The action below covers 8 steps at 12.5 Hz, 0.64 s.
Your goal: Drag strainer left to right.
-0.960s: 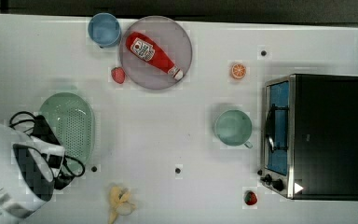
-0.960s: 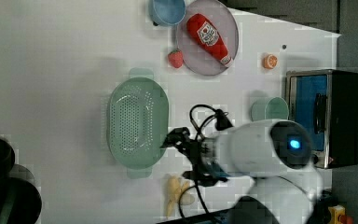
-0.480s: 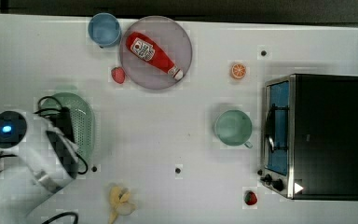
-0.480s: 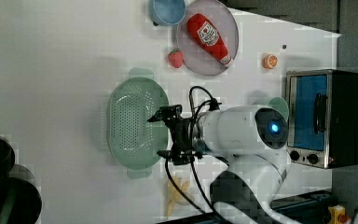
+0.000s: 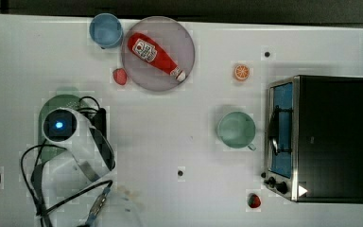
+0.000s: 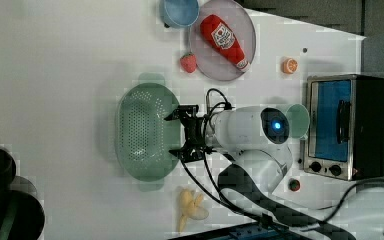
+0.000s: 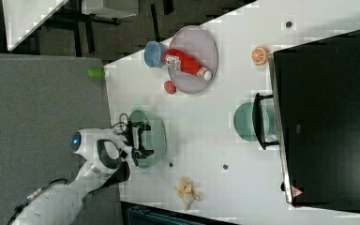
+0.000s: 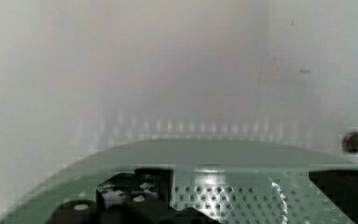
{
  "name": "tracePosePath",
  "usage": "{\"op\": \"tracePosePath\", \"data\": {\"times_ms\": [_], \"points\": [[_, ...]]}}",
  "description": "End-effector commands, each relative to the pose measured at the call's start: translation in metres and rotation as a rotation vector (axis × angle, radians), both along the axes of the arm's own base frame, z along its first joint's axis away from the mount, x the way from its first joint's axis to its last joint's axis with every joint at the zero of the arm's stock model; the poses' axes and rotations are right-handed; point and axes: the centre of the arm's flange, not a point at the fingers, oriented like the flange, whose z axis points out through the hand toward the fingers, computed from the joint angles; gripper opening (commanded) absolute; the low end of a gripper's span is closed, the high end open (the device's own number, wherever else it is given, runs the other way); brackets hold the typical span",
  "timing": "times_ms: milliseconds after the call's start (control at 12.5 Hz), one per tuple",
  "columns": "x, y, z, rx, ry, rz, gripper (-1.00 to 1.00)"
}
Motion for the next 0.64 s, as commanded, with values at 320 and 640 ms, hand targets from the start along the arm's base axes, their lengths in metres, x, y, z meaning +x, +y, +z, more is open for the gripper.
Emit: {"op": "tracePosePath", "data": {"times_ms": [320, 640], "points": [[0.001, -0.006, -0.008, -0.037, -0.031, -0.034, 1.0], [0.003, -0.034, -0.013, -0.066, -0.027, -0.07, 1.0]]}}
